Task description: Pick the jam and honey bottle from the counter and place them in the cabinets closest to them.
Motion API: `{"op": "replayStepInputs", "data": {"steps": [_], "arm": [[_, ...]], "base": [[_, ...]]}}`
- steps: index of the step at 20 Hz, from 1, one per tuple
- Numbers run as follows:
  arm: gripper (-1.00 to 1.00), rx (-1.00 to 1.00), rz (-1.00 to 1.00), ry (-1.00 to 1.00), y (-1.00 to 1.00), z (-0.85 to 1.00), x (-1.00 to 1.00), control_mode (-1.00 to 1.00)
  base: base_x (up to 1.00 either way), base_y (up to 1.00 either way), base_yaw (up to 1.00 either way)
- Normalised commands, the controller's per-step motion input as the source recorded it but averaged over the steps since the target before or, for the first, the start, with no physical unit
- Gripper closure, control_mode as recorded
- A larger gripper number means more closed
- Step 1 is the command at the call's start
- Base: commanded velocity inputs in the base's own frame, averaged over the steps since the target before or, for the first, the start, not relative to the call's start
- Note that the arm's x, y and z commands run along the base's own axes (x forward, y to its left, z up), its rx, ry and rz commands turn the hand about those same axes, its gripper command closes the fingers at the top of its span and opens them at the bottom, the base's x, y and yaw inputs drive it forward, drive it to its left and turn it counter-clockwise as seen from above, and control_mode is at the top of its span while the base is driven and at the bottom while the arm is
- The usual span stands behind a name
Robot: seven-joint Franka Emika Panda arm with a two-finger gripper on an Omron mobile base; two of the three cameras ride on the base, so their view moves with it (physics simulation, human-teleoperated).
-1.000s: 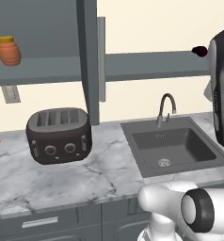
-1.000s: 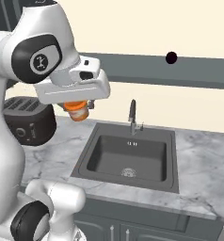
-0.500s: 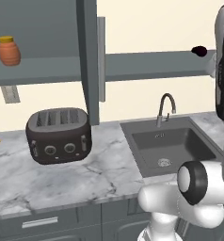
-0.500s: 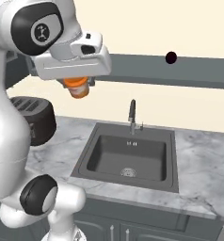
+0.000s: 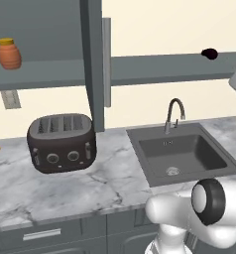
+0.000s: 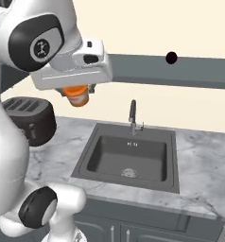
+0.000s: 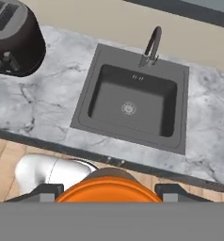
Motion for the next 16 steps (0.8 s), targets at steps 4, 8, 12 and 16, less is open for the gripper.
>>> {"op": "replayStepInputs", "data": {"steps": [4, 8, 12, 16], "arm": [[1.00, 0.03, 0.01, -0.31, 0.00, 0.12, 0.39, -1.00], [1.00, 0.05, 0.01, -0.34, 0.00, 0.08, 0.32, -1.00], [1.00, 0.02, 0.00, -0.19, 0.09, 0.27, 0.47, -1.00], [1.00, 0.00, 0.00, -0.01, 0.07, 0.30, 0.58, -1.00]], "base": [[0.00, 0.00, 0.00], [0.00, 0.00, 0.00], [0.00, 0.00, 0.00], [0.00, 0.00, 0.00]]}}
